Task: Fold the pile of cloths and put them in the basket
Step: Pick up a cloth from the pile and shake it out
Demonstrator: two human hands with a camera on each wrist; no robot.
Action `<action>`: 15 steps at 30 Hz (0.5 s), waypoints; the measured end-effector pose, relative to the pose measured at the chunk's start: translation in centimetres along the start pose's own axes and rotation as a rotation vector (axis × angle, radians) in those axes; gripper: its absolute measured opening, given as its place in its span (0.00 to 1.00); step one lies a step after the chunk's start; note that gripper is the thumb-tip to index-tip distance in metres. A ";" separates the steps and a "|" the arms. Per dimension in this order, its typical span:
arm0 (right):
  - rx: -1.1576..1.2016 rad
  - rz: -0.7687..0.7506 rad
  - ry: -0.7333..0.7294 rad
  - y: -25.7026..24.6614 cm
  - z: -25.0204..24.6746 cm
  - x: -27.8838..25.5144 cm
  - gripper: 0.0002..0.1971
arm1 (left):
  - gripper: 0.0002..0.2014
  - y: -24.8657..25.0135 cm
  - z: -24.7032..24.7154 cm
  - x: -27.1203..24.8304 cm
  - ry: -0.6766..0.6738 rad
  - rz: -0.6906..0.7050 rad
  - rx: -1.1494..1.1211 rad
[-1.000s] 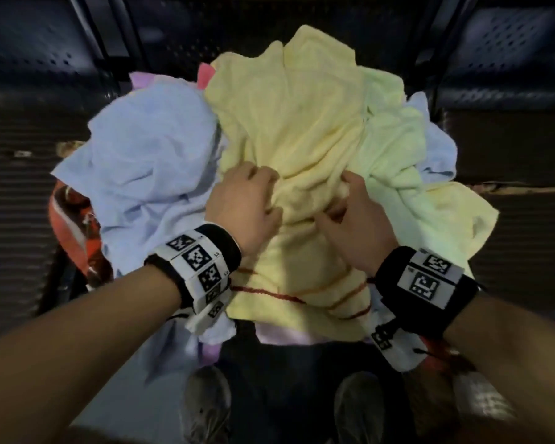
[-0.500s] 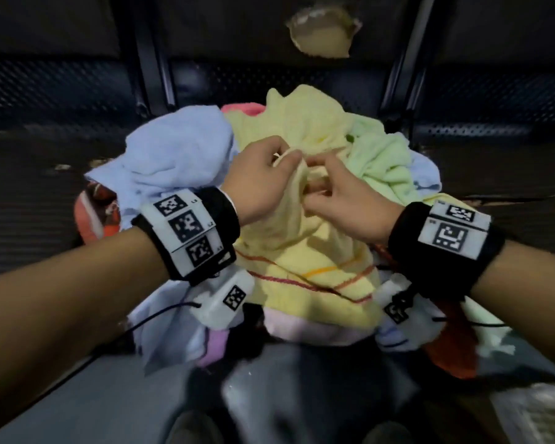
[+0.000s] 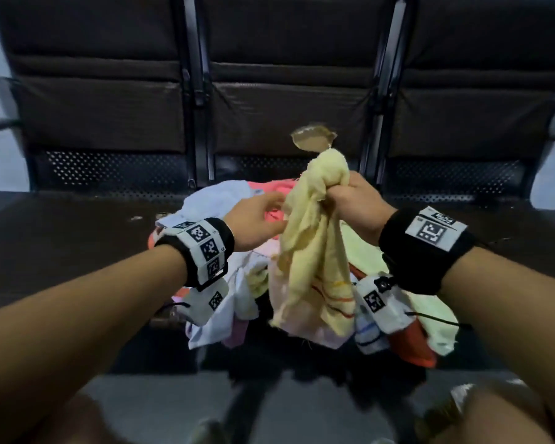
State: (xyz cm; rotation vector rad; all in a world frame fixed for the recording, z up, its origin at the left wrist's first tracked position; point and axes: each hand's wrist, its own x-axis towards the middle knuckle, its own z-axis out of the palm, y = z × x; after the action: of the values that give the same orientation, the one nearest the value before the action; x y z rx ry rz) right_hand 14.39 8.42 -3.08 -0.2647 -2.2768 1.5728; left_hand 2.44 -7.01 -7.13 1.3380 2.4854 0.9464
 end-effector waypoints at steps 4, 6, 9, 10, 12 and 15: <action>-0.003 0.043 0.081 -0.7 -1.6 0.0 0.10 | 0.10 0.7 -0.5 0.3 0.177 -0.050 0.016; -0.083 0.093 0.112 0.0 -2.3 0.3 0.09 | 0.11 0.8 -0.8 0.7 0.323 -0.085 -0.171; -0.320 0.156 0.126 2.6 -3.3 1.2 0.08 | 0.13 1.0 -1.4 1.8 0.466 -0.104 -0.384; -0.386 0.196 0.146 3.5 -3.6 1.6 0.11 | 0.13 1.1 -1.5 2.3 0.461 -0.110 -0.454; -0.358 0.255 0.152 5.1 -3.6 2.1 0.14 | 0.11 1.1 -1.3 2.9 0.407 -0.135 -0.474; -0.141 0.252 0.094 6.3 -2.7 2.6 0.14 | 0.10 1.0 -0.1 3.2 0.342 -0.151 -0.186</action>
State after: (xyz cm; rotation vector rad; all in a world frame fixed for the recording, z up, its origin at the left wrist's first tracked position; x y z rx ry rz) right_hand 12.76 13.92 -7.65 -0.6710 -2.3570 1.4795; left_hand 1.21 -4.10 -6.04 0.9852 2.6075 1.4308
